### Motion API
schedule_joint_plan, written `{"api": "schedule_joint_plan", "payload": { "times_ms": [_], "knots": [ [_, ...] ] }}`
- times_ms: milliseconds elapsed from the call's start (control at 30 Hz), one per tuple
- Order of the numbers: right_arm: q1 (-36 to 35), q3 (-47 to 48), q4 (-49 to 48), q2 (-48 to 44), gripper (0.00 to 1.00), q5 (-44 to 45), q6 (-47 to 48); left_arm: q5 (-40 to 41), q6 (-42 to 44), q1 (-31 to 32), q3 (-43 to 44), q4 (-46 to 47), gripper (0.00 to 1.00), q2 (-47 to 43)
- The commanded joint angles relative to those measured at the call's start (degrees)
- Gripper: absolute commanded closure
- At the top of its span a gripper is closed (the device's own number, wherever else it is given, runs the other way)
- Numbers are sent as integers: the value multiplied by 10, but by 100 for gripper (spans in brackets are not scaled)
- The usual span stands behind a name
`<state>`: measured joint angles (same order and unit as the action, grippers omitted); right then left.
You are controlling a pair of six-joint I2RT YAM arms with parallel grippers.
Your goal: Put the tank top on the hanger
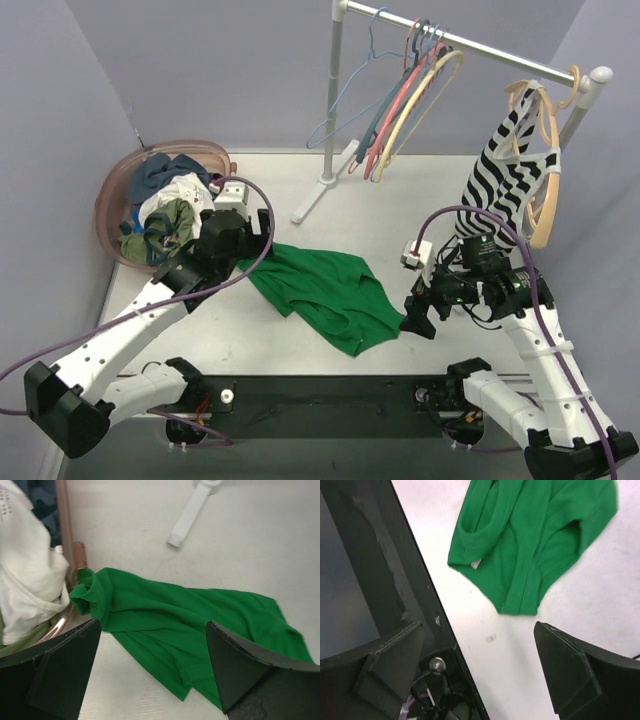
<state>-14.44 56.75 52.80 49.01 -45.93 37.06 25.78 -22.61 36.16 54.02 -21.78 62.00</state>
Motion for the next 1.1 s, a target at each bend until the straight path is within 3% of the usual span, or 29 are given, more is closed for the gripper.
{"api": "schedule_joint_plan", "payload": {
  "times_ms": [0, 133, 167, 300, 400, 600, 767, 1000, 1067],
  "knots": [
    [-31, -43, 14, -2, 4, 53, 53, -154, -2, 13, 20, -11, 3, -84],
    [-70, -76, -26, 14, 12, 95, 23, -226, -28, 81, 6, -13, 3, -91],
    [-75, -81, -35, 19, 18, 109, 13, -225, -36, 133, -10, -8, 3, -87],
    [-98, -94, -77, 56, 29, 120, -29, -165, -113, 271, -65, 52, 8, -51],
    [-102, -96, -102, 96, 33, 104, -53, -139, -161, 326, -107, 124, 13, 2],
    [-109, -95, -135, 188, 41, 101, -82, -120, -191, 347, -117, 256, 18, 108],
    [-113, -94, -155, 246, 41, 109, -110, -102, -182, 359, -78, 258, 20, 187],
    [-114, -63, -161, 342, 41, 153, -142, -82, -190, 366, -74, 248, 22, 233],
    [-114, -57, -161, 359, 41, 172, -147, -79, -190, 367, -72, 246, 28, 241]
  ]
}}
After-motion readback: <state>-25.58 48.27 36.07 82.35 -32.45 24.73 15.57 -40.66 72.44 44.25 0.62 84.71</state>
